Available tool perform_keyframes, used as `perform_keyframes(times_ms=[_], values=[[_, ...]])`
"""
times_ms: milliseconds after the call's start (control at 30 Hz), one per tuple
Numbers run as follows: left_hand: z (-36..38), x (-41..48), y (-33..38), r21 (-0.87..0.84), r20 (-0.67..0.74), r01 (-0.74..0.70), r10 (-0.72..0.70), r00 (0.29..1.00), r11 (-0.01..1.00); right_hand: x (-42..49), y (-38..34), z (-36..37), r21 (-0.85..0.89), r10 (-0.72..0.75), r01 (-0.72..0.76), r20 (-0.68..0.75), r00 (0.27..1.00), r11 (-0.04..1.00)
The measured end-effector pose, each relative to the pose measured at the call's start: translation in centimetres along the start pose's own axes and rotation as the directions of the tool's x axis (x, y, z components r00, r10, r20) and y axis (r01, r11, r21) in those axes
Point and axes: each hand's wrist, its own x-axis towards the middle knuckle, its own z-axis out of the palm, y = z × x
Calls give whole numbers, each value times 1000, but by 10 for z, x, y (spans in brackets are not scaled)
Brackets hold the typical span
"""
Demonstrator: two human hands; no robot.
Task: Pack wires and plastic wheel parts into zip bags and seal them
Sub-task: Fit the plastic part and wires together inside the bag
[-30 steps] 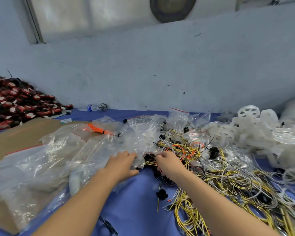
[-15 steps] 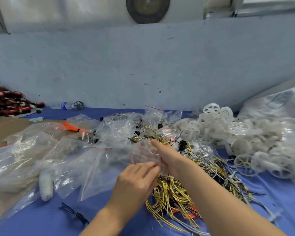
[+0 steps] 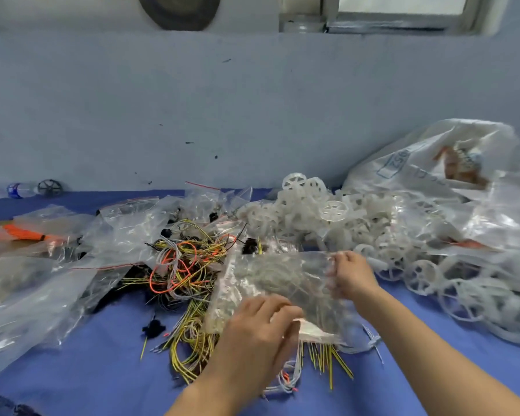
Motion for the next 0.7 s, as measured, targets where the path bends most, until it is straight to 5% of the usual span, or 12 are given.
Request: perform_keyframes(times_ms=[100, 233, 367, 567, 700], values=[[2, 9, -13, -21, -11, 310, -310, 951, 951, 17, 34, -27, -430, -196, 114, -152, 969, 896], [5, 12, -43, -46, 105, 553, -546, 831, 832, 26, 50, -37, -576, -259, 108, -186, 948, 810], [11, 11, -58, 39, 174, 651, -646, 743, 758, 5, 39, -21, -517, -501, 267, -387, 775, 813], [18, 11, -62, 225, 234, 690, -726, 647, 688, -40, 31, 37, -325, -542, 507, -21, 840, 798], [16, 5, -58, 160, 256, 657, -674, 693, 736, -47, 36, 48, -325, -518, 502, 46, 854, 801]])
